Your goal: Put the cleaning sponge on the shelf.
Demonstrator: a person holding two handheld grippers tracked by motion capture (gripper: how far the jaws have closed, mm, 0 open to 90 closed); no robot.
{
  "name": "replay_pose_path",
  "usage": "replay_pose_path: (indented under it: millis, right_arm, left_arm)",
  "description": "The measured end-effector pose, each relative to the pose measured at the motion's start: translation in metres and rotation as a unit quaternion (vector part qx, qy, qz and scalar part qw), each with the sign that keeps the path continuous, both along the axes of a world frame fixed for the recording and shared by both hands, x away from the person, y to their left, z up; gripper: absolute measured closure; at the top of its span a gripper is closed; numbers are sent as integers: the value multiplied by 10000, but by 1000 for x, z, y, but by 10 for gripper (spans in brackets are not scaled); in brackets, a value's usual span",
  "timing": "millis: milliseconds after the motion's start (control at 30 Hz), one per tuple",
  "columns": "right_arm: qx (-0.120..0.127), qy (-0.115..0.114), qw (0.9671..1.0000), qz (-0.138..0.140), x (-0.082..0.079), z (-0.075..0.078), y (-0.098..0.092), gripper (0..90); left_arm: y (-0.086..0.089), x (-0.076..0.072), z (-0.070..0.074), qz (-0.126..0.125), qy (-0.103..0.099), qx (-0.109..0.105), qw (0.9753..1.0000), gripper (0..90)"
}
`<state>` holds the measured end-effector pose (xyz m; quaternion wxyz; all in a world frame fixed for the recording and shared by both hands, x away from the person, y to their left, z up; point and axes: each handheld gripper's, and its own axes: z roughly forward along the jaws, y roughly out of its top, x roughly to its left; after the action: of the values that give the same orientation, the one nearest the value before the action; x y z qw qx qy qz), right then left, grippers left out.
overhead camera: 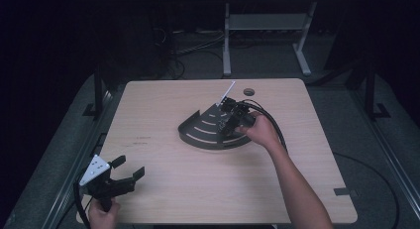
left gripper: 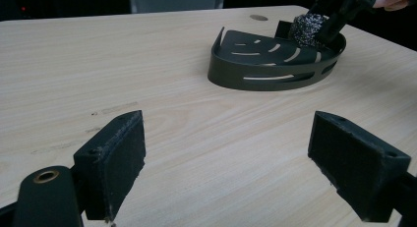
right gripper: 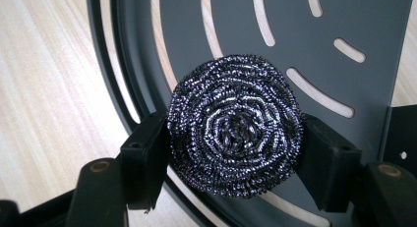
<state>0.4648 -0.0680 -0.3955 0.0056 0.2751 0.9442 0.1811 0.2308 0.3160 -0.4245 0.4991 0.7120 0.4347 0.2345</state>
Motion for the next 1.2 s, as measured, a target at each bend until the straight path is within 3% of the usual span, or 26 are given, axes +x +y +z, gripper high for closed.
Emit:
replay_pose_path:
  millis: [633, 1200]
  right_arm:
    - [-34, 93, 9997, -205, 11, -18, 7, 335]
    - [-113, 93, 9996, -224, 13, -25, 12, 333]
  left_arm:
    - [0, 0, 0, 10, 0, -9, 10000, 137]
    - [1, 1, 0, 2, 24, 0, 10000, 137]
